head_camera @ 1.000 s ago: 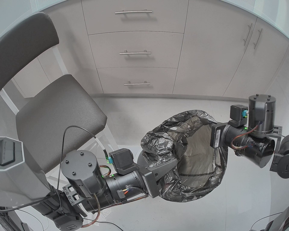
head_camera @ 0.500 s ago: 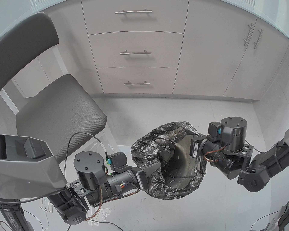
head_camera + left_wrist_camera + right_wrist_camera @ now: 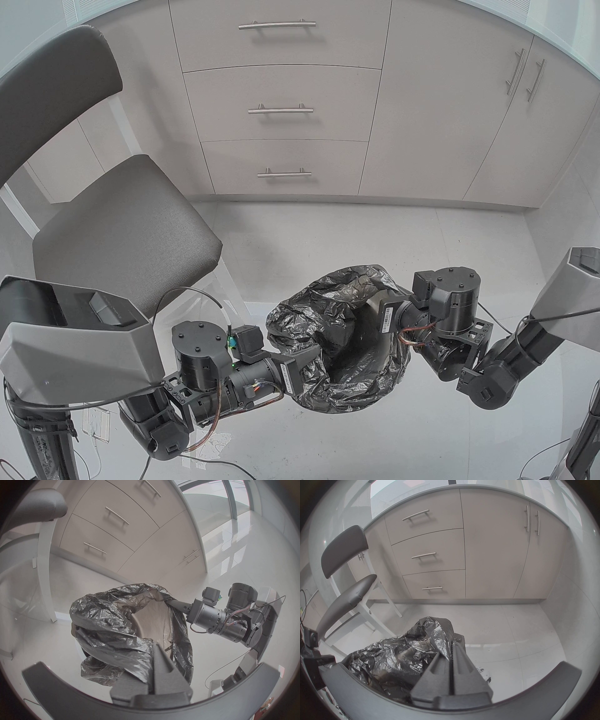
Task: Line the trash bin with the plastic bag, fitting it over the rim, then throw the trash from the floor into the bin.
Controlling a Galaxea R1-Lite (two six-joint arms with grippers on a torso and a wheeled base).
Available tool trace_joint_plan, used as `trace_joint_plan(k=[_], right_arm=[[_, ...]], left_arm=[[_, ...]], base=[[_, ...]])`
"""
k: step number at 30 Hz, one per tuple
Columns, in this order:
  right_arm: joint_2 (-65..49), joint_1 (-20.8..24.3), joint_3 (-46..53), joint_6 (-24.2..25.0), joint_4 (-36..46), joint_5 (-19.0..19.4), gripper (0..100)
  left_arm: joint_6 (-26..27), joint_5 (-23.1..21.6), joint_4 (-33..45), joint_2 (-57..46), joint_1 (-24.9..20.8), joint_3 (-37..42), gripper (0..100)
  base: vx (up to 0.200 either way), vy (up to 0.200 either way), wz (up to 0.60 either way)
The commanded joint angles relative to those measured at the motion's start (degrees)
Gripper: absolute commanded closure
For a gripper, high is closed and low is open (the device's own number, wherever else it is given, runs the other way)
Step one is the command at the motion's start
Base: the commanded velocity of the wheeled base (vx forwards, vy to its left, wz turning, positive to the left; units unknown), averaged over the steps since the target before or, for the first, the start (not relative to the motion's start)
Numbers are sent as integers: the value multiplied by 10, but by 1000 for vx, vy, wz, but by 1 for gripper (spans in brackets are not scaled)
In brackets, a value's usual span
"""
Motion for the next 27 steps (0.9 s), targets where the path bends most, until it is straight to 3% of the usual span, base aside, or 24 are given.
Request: trace_joint_plan(k=[1,15,21,27], right_arm=[[42,-6,1,-3,-25,0,100],[86,-17,5,0,-64,0,100],[110,-33,5,-2,-96,0,100],[121,-43,-2,-1,-98,0,100]], left_arm=[[1,0,0,25,1,-6,100],[4,5,0,75,19,-25,100],[26,67,0,107,19,-51,100],[47,88,0,125,17,-61,100]], base=[[0,0,0],[0,0,0],[0,0,0],[0,0,0]])
